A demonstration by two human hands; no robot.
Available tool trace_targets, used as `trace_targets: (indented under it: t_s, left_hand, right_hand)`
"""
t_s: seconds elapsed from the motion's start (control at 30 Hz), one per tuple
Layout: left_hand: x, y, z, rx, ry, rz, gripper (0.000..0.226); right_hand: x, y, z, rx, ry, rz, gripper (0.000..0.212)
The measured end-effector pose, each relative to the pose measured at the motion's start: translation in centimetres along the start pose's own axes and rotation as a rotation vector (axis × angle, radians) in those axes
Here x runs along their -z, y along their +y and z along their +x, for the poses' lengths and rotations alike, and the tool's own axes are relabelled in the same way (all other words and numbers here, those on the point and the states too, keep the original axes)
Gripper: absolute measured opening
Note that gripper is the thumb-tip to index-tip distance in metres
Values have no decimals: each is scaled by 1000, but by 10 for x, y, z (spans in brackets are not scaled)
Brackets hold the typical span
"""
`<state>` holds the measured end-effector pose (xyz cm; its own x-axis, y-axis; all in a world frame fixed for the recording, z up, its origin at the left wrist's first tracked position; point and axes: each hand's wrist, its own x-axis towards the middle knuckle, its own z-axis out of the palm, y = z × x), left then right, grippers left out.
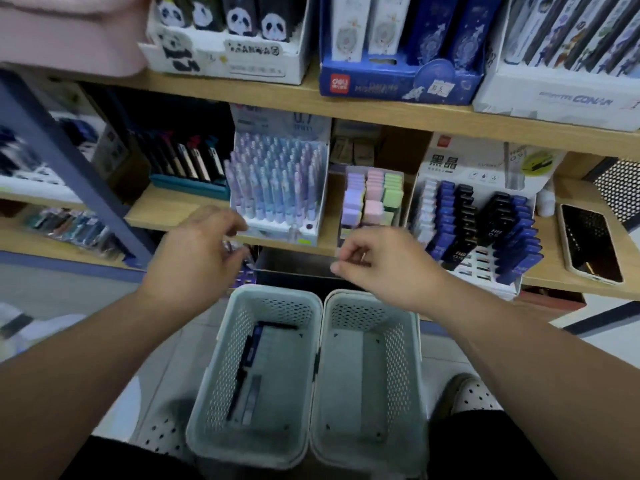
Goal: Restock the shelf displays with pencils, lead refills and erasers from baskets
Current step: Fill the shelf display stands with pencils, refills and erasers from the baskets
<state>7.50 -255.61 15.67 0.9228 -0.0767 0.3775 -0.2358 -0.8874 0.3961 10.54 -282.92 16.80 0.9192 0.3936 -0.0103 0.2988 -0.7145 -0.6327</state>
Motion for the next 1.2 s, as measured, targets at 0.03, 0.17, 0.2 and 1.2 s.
trace_targets:
  t_s: [0.03, 0.17, 0.2, 1.2]
  left_hand:
    - [3, -13, -10, 51, -31, -1, 27]
    - [-2, -64, -55, 449, -398, -103, 17]
    - [-7, -72, -63, 596, -503, -196, 14]
    - [-141, -151, -185, 616, -531, -518, 27]
  right_hand:
    - [-10, 0, -4, -3, -63, -14, 12]
    - [-55, -7, -6, -44, -316, -152, 21]
    - [-68, -8, -2, -72, -366, -153, 24]
    - [-379, 96, 61, -610, -241, -229, 44]
